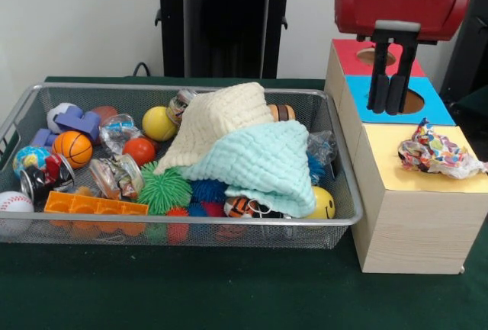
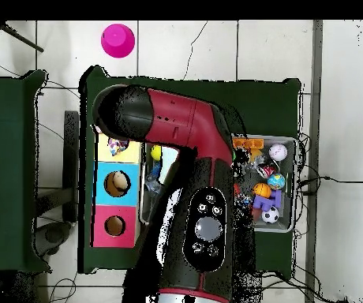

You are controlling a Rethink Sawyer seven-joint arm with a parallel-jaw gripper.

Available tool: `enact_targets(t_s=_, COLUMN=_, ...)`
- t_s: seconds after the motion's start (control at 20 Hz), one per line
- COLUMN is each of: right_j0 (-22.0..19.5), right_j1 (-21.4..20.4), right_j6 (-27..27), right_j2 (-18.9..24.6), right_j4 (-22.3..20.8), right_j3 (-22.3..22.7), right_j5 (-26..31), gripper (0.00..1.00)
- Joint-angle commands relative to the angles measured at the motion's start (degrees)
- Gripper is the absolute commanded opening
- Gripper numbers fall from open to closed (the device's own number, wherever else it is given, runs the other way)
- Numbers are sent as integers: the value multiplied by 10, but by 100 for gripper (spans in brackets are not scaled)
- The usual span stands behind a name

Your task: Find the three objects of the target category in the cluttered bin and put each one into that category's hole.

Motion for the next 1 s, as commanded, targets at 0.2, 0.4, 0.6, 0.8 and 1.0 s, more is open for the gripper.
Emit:
enact_targets(t_s=0.2, right_j0=-25, right_j1=-3, right_j6=-77, right_j2=41, right_j4=-86, right_j3=-21, right_j5=103, gripper=0)
enact_targets(t_s=0.4, right_j0=-22, right_j1=4, right_j6=-51, right_j2=51, right_j4=-94, right_j3=-30, right_j5=102, gripper=0)
enact_targets(t_s=0.6, right_j0=-16, right_j1=16, right_j6=-15, right_j2=61, right_j4=-87, right_j3=-44, right_j5=100, gripper=0)
enact_targets(t_s=0.8, right_j0=-4, right_j1=30, right_j6=0, right_j2=54, right_j4=-92, right_j3=-74, right_j5=118, gripper=0)
enact_targets(t_s=1.0, right_j0=9, right_j1=44, right_j6=24, right_j2=47, right_j4=-90, right_j3=-89, right_j5=116, gripper=0)
